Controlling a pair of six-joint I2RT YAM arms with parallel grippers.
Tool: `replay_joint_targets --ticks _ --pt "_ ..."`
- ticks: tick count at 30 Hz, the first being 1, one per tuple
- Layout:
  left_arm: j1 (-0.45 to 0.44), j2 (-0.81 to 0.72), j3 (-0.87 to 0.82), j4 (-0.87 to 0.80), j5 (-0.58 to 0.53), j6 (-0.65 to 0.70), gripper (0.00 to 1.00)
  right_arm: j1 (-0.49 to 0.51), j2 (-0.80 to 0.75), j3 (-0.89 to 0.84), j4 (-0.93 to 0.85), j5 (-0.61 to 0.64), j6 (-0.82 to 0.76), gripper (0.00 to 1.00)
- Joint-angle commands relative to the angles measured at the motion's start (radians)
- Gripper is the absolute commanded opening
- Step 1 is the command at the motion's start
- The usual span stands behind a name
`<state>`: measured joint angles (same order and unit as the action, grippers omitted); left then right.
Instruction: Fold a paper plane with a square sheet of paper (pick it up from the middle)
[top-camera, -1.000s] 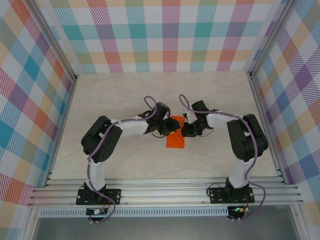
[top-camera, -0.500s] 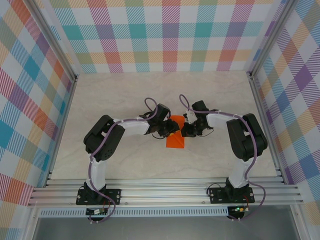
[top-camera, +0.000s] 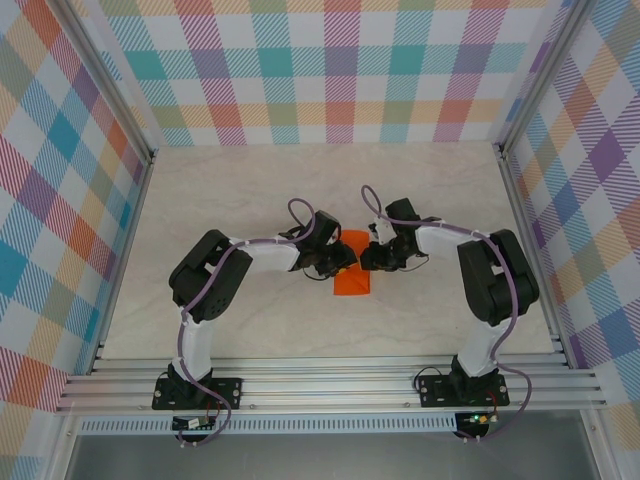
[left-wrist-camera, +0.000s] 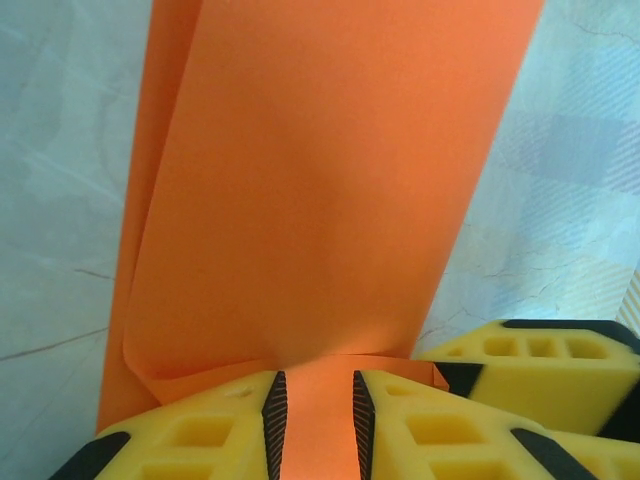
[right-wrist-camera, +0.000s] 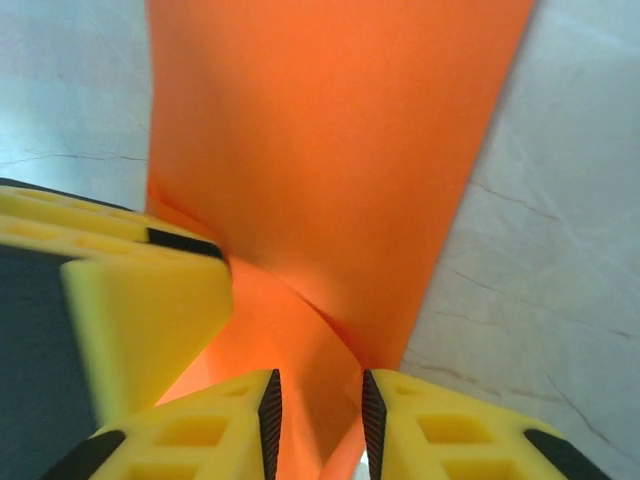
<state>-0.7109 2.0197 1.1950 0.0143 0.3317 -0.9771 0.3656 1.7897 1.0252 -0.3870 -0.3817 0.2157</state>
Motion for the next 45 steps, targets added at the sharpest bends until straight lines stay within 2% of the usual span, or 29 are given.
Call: replay_joint_targets --ticks 1,4,11,16,23,32,45 --pt "-0.011 0.023 -0.021 -0.014 -0.023 -0.006 0.27 -0.010 -0.104 -0.021 -0.011 0.011 0.020 0.34" --pt "-0.012 0.026 -0.020 -0.014 -0.023 -0.007 0.27 -0.009 -0.161 -0.052 -0.011 -0.007 0.043 0.34" --pt "-0.012 0.025 -0.018 -0.015 -0.022 -0.006 0.27 -0.002 -0.177 -0.127 0.048 -0.240 0.095 0.10" --pt "-0.011 0.022 -0.020 -0.019 -0.024 -0.005 0.27 0.014 -0.134 -0.140 0.083 -0.324 0.111 0.09" --pt "-0.011 0.021 -0.020 -0.018 -0.023 -0.003 0.27 0.037 -0.066 -0.099 0.025 -0.286 0.085 0.10" --pt "-0.011 0.022 -0.015 -0.023 -0.024 -0.001 0.27 0.047 -0.018 -0.061 -0.084 -0.099 0.039 0.11" --pt "-0.011 0.024 -0.015 -0.026 -0.020 0.001 0.27 0.047 -0.009 -0.062 -0.123 0.000 0.028 0.11"
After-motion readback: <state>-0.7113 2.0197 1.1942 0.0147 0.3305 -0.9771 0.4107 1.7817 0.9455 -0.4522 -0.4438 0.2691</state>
